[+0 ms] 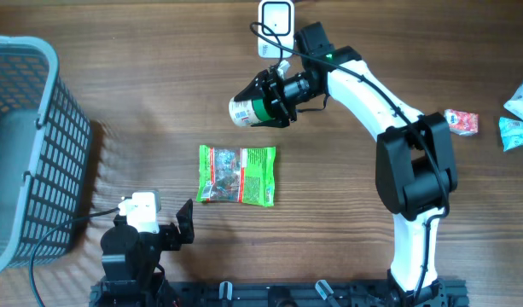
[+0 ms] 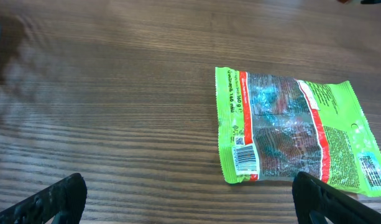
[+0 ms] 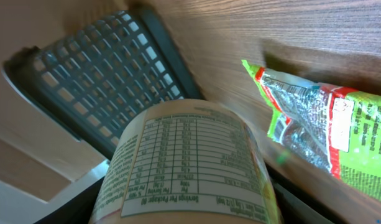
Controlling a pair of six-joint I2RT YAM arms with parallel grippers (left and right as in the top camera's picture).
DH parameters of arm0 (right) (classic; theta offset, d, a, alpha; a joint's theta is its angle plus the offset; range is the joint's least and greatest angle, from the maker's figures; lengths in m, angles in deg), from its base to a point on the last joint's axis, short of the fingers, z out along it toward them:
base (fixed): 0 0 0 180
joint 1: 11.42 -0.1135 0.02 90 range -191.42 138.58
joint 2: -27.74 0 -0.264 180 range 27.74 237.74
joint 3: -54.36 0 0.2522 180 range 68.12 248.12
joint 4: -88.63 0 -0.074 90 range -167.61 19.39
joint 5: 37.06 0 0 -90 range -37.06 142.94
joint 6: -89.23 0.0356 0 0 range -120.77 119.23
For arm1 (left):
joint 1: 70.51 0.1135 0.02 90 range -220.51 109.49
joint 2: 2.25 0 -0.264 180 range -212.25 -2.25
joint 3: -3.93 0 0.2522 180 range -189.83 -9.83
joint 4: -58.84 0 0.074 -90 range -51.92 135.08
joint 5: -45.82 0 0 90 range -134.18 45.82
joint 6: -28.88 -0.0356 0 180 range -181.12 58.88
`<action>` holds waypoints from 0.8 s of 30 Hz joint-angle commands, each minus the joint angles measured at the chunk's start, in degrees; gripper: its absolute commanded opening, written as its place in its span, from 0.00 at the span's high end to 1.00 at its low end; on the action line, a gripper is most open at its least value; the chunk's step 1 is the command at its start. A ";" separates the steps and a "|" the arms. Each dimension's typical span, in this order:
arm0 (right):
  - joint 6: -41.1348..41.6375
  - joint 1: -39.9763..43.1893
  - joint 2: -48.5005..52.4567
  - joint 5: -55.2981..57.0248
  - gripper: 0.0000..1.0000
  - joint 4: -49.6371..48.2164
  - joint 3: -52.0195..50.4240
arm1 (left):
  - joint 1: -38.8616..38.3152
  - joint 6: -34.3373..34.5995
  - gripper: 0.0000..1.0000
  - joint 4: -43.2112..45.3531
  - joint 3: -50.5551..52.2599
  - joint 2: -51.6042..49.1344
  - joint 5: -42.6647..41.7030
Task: Scan the item barcode
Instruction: 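Lift the jar and hold its label toward the scanner cube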
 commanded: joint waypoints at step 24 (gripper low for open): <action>-24.30 4.00 -36.24 49.44 0.37 41.18 5.64 | 0.22 -0.11 0.00 0.15 0.17 0.20 0.13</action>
